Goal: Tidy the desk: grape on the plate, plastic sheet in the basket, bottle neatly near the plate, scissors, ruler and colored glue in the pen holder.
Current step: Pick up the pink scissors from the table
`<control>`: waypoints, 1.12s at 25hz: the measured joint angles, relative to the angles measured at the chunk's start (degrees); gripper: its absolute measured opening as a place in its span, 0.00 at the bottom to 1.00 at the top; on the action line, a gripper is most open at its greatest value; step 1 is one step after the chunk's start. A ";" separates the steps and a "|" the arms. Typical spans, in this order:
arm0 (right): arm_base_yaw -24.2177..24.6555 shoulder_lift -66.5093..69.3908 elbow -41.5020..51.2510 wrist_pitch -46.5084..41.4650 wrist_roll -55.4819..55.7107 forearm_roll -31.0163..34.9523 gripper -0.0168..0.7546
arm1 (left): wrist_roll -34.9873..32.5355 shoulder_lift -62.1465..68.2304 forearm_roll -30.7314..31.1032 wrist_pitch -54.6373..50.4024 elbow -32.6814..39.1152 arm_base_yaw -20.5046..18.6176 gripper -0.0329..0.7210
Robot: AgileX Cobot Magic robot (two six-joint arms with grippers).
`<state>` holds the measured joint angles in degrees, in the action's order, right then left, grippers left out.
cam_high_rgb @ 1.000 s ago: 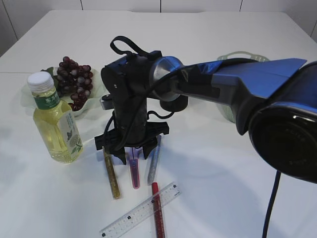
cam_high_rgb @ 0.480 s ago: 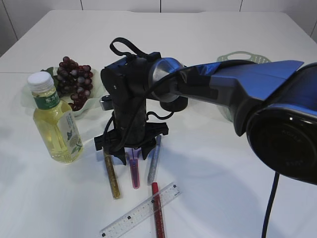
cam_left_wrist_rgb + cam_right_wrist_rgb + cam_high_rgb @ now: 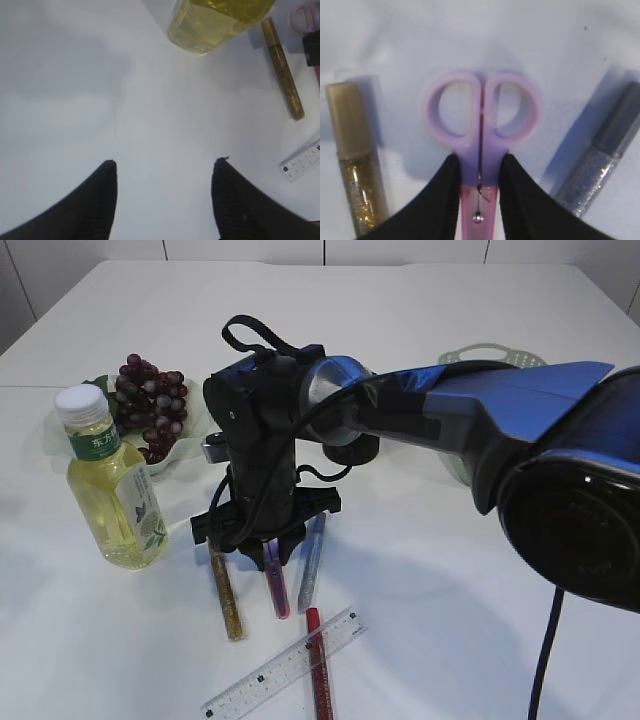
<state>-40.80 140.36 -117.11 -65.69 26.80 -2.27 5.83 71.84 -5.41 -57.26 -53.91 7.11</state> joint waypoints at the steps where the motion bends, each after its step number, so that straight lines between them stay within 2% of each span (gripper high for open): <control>1: 0.00 0.00 0.00 -0.10 0.00 0.08 0.30 | 0.00 0.00 0.00 0.00 0.00 0.00 0.62; 20: 0.00 0.00 -0.14 -1.36 0.00 0.21 0.30 | 0.00 0.00 0.00 0.00 0.00 0.00 0.62; 28: 0.00 0.36 -7.24 -3.97 -1.19 0.46 0.30 | 0.00 0.00 0.00 0.00 0.00 0.00 0.62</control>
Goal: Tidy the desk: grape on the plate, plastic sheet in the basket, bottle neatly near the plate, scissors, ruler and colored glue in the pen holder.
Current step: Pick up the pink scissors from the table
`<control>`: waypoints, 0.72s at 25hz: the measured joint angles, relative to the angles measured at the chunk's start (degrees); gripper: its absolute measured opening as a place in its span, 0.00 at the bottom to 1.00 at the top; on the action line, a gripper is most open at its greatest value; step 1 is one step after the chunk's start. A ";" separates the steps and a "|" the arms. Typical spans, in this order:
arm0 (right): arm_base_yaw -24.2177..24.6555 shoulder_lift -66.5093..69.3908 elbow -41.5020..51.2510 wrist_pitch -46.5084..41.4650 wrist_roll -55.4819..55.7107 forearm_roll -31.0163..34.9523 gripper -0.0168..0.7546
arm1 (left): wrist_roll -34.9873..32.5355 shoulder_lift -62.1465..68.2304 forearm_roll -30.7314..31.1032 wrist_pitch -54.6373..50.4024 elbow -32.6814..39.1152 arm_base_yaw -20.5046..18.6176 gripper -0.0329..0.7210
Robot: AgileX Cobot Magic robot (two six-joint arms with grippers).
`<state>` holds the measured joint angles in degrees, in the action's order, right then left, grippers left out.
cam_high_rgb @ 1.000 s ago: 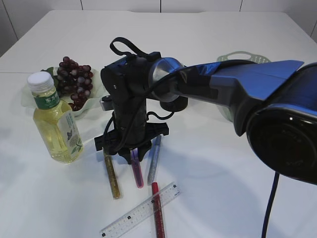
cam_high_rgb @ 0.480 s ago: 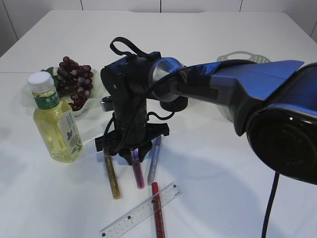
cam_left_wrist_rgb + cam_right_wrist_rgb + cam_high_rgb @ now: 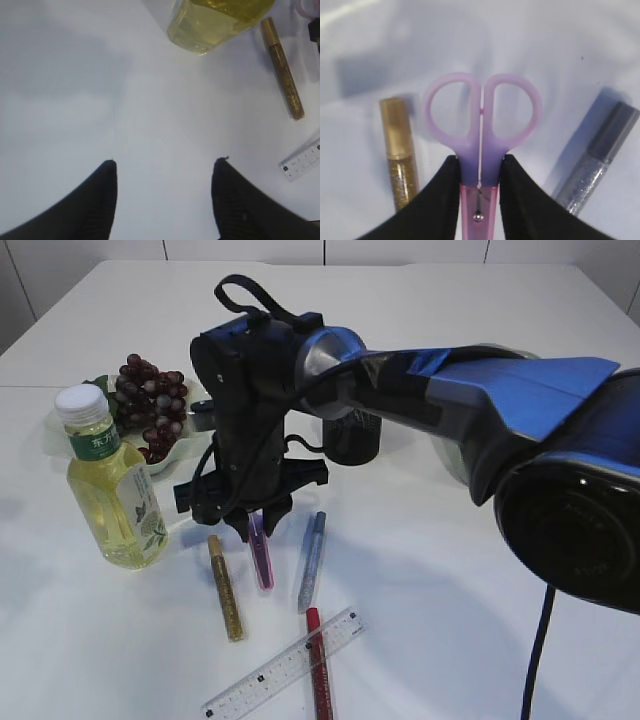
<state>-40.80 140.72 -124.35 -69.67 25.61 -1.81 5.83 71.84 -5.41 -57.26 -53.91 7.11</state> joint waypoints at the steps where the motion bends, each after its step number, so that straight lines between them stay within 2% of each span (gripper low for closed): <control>1: 0.00 0.00 -1.05 -0.09 -0.08 0.00 0.30 | 0.00 0.00 0.00 0.00 0.00 0.00 0.62; 7: 1.03 0.00 -4.49 -0.27 -1.84 1.81 0.30 | 0.00 0.00 0.00 0.00 0.00 0.00 0.62; 18: 7.72 -1.77 -5.07 -0.70 -7.86 12.41 0.30 | 0.00 0.00 0.00 0.00 0.00 0.00 0.62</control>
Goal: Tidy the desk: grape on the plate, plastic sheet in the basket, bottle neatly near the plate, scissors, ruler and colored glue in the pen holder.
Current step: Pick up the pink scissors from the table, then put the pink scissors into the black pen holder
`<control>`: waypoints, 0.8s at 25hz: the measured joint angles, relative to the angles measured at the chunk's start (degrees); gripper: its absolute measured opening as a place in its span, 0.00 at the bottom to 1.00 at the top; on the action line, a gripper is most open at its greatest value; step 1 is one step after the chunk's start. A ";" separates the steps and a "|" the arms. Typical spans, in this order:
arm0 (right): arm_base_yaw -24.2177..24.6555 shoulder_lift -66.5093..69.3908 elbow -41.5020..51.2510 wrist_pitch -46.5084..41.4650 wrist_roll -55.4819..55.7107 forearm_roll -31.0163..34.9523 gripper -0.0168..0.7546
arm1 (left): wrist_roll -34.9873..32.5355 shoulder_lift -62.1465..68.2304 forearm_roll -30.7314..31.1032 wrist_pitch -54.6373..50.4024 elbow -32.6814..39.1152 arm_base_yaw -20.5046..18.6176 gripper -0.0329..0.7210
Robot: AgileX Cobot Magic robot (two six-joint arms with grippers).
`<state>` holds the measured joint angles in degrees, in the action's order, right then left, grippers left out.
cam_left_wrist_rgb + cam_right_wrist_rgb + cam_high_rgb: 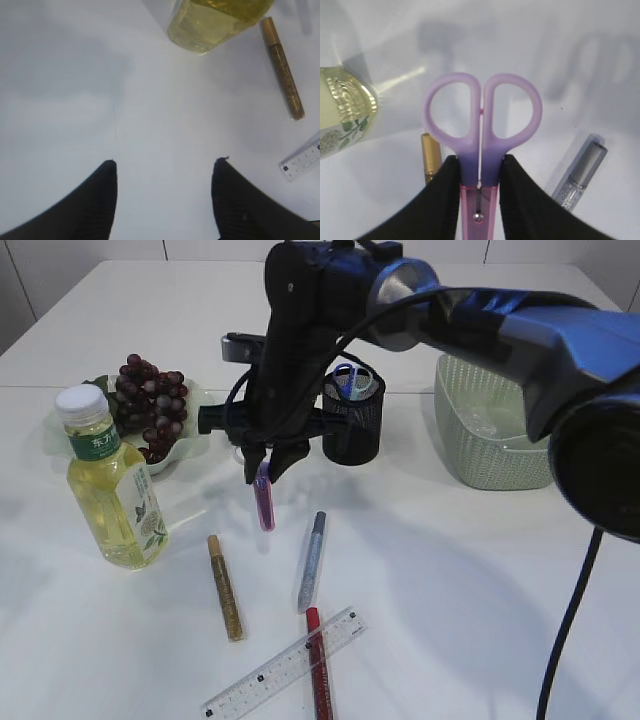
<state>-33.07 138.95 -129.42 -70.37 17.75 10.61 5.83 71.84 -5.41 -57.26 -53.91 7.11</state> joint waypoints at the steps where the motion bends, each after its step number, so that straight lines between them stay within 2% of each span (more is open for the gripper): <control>1: 0.65 -0.53 -0.15 0.00 -0.86 1.14 0.30 | 0.00 0.00 0.00 0.00 0.00 0.00 0.62; 6: 4.77 -2.73 -1.79 -0.34 -4.21 6.91 0.30 | 0.00 0.00 0.00 0.00 0.00 0.00 0.62; 14: 12.42 -4.18 -6.49 -0.77 -7.49 9.53 0.30 | 0.00 0.00 0.00 0.00 0.00 0.00 0.62; 20: 17.70 -4.27 -9.02 -0.85 -14.58 14.51 0.30 | 0.00 0.00 0.00 0.00 0.00 0.00 0.62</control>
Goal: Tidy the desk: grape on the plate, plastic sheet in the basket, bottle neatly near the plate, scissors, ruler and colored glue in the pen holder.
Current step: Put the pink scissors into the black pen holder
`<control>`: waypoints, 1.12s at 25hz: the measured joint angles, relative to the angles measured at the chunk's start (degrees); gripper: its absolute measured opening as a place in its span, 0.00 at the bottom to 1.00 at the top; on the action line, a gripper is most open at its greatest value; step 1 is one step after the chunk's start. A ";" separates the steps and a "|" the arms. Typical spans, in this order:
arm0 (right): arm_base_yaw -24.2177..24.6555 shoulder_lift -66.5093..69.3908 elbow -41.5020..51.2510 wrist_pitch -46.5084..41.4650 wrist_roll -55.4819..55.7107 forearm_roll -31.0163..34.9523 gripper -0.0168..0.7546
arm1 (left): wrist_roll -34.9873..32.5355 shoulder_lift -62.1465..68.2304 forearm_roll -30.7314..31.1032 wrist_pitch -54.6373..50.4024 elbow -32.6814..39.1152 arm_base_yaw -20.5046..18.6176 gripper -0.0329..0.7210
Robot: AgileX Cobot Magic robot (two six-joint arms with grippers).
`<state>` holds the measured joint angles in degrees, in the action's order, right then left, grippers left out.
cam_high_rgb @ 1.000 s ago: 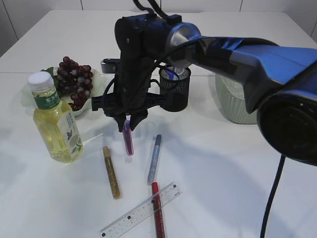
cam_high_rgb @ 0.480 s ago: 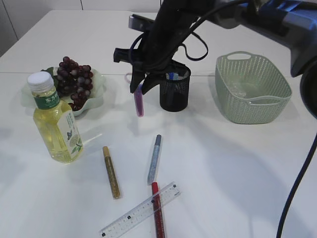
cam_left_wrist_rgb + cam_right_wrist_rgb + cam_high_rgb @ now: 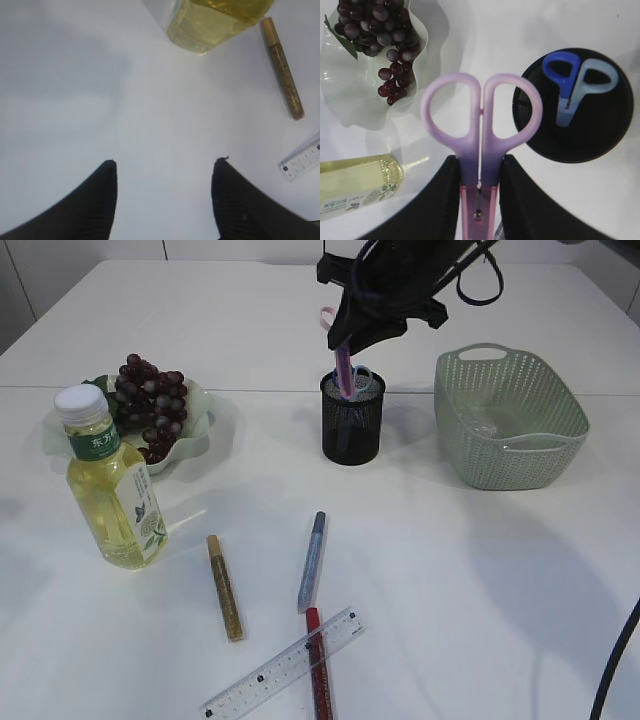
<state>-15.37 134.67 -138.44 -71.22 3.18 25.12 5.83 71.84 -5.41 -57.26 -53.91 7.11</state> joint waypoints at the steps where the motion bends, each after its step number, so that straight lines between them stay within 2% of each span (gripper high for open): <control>1: 0.74 0.00 0.00 0.00 -1.80 0.88 0.30 | 0.00 0.00 0.00 0.00 0.00 0.00 0.62; 4: 1.55 0.00 0.00 1.14 -7.42 1.81 0.30 | 0.00 0.00 0.00 0.00 0.00 0.00 0.62; 12: 1.55 0.00 0.00 12.19 -22.01 2.76 0.30 | 0.00 0.00 0.00 -0.53 0.00 0.00 0.62; 28: 1.55 7.19 0.00 18.51 -26.80 2.41 0.30 | 0.00 0.00 0.00 -0.53 0.00 0.00 0.62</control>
<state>-13.82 141.86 -138.44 -52.70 -23.62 27.53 5.83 71.84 -5.41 -57.79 -53.91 7.11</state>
